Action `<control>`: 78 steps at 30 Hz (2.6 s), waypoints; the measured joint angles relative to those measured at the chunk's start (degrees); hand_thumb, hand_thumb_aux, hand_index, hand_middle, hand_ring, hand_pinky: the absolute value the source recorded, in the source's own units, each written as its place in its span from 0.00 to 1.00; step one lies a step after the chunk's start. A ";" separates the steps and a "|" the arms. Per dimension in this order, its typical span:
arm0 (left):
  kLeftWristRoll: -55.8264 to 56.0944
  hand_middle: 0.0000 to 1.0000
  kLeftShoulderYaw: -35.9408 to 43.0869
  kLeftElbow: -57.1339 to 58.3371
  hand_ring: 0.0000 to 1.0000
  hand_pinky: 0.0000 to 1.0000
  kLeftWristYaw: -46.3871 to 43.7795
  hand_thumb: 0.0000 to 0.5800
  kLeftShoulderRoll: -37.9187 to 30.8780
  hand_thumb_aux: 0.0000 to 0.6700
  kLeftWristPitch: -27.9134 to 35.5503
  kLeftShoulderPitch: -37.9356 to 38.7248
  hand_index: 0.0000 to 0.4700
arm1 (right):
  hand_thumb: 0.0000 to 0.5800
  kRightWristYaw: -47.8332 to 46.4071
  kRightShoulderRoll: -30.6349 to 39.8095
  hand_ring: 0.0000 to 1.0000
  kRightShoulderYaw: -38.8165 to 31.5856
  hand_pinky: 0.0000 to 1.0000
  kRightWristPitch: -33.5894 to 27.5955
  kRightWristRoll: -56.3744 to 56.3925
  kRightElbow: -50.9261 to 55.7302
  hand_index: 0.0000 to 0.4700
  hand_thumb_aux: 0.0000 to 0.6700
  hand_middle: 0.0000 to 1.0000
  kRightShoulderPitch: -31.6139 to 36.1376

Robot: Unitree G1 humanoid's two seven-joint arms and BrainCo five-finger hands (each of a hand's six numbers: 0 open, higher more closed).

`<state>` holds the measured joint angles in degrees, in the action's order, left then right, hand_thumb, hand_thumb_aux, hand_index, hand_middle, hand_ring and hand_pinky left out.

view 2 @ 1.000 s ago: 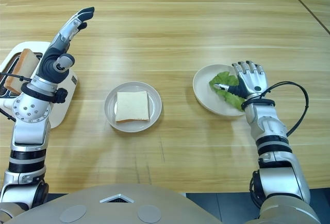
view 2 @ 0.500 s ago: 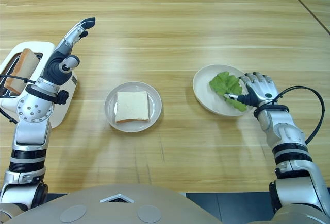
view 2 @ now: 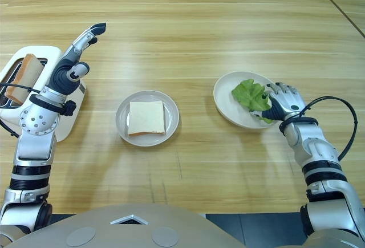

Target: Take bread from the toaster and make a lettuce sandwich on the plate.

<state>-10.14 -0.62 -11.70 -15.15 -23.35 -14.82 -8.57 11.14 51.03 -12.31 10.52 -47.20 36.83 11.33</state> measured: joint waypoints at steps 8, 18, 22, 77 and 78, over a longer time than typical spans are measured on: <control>0.00 0.00 0.00 0.58 0.00 0.00 -0.03 0.00 -0.53 0.00 -0.13 -0.02 0.00 | 1.00 0.13 0.43 0.00 -0.37 0.00 1.78 1.72 0.75 1.00 1.00 0.00 0.71; 0.00 0.00 0.00 1.63 0.00 0.00 -0.02 0.00 -0.64 0.00 -0.31 -0.19 0.00 | 0.00 0.82 0.43 0.00 -0.68 0.00 2.96 3.49 2.10 0.00 0.00 0.00 1.18; 0.00 0.00 0.00 1.63 0.00 0.00 -0.02 0.00 -0.82 0.00 -0.35 -0.36 0.00 | 0.00 4.83 0.44 0.00 -0.14 0.00 1.92 3.32 1.56 0.00 0.00 0.00 1.58; -0.62 0.00 0.52 3.50 0.00 0.00 0.59 0.00 -1.06 0.00 -1.76 -0.53 0.00 | 1.00 2.92 -3.67 0.00 0.74 0.00 14.43 11.44 -13.63 1.00 1.00 0.00 2.84; -0.62 0.00 0.40 3.10 0.00 0.00 0.63 0.00 -1.04 0.00 -1.71 -0.48 0.00 | 1.00 2.14 -5.59 0.00 -0.33 0.00 14.92 11.39 -13.88 1.00 1.00 0.00 3.72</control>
<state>-10.75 -0.22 -8.61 -14.52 -24.39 -16.52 -9.05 13.29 45.44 -12.64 25.44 -35.80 22.95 15.05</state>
